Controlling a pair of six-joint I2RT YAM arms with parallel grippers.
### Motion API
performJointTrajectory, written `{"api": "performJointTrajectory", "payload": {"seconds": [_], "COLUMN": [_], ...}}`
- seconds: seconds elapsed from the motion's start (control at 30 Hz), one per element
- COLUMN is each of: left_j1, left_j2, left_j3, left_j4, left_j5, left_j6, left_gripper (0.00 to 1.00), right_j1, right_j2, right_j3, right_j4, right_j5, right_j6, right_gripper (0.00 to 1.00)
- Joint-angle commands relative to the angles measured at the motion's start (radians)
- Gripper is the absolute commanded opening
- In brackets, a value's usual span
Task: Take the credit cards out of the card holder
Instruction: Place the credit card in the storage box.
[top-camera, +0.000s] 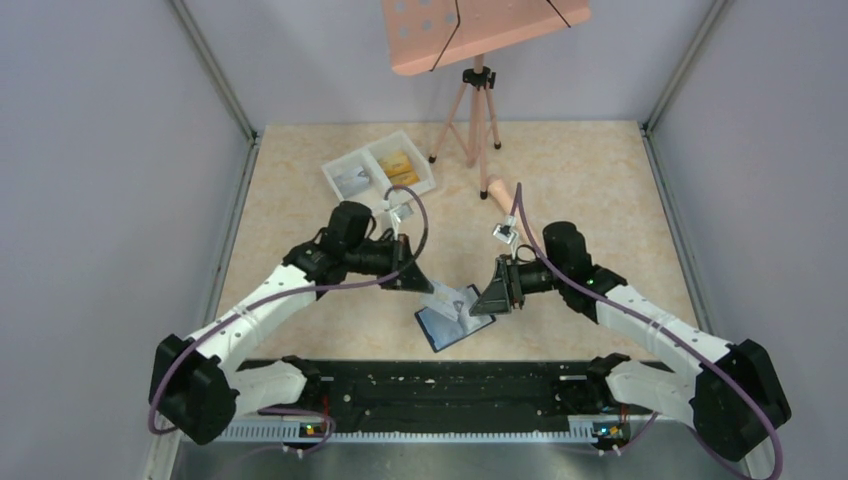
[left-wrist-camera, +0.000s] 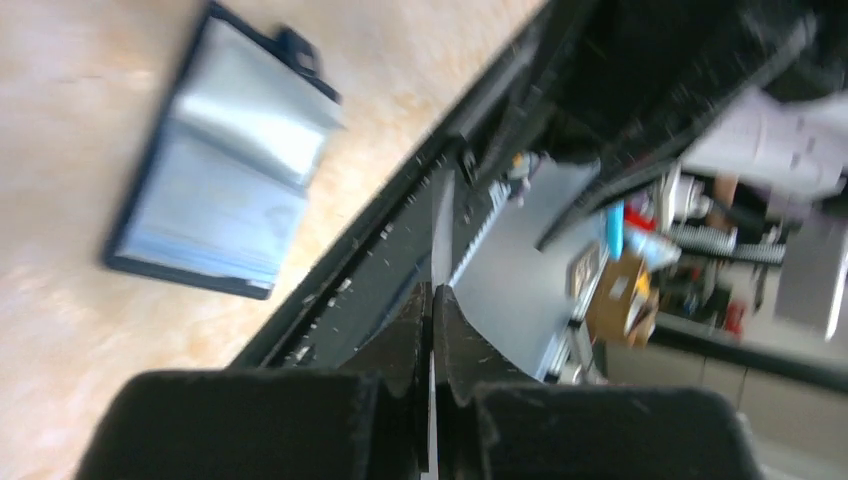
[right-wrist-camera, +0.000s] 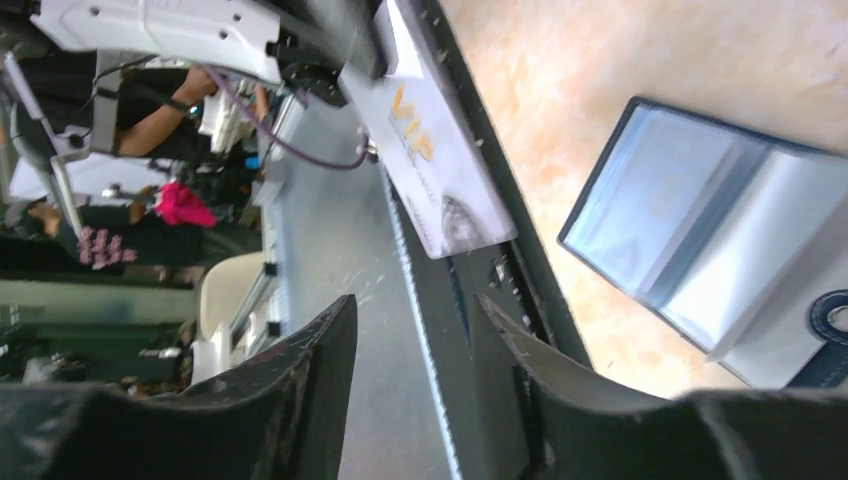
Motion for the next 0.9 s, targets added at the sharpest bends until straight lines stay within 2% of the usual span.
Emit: {"api": "performJointTrajectory", "payload": {"seconds": [0.0,0.07,0.13,0.23,0.37,0.53,0.63,0.73,0.87], "left_j1": [0.186,0.248,0.313,0.395,0.482,0.536,0.563,0.592,0.626], "left_j2": [-0.054,-0.074,-0.082,-0.076,-0.015,0.111,0.208,0.321,0.472], "left_j3": [-0.025,-0.003,0.026,0.056,0.120,0.198,0.247,0.320,0.415], "left_j4": [0.066,0.042,0.016,0.044,0.086,0.176,0.238,0.227,0.234], "left_j5": [-0.050,-0.152,-0.273,-0.404,-0.533,-0.629,-0.631,-0.639,-0.581], "left_j6": [-0.044,-0.026,-0.025,-0.044,-0.082,-0.140,-0.149,-0.143,-0.105], "left_gripper": [0.00,0.00,0.00,0.00,0.00,0.00,0.00,0.00,0.00], "right_j1": [0.006,-0.001,-0.005,-0.005,-0.007,-0.007,-0.007,-0.007,-0.009], "right_j2": [-0.061,-0.071,-0.079,-0.084,-0.085,-0.092,-0.096,-0.097,-0.092], "right_j3": [0.042,0.040,0.035,0.027,0.018,0.009,-0.001,-0.005,-0.004], "right_j4": [0.037,0.035,0.032,0.020,0.019,0.019,0.019,0.019,0.019], "right_j5": [0.139,0.171,0.200,0.247,0.277,0.301,0.308,0.309,0.307], "right_j6": [0.054,0.063,0.070,0.071,0.064,0.059,0.055,0.054,0.047], "right_gripper": [0.55,0.73,0.86,0.98,0.99,0.99,0.99,0.99,0.99]}}
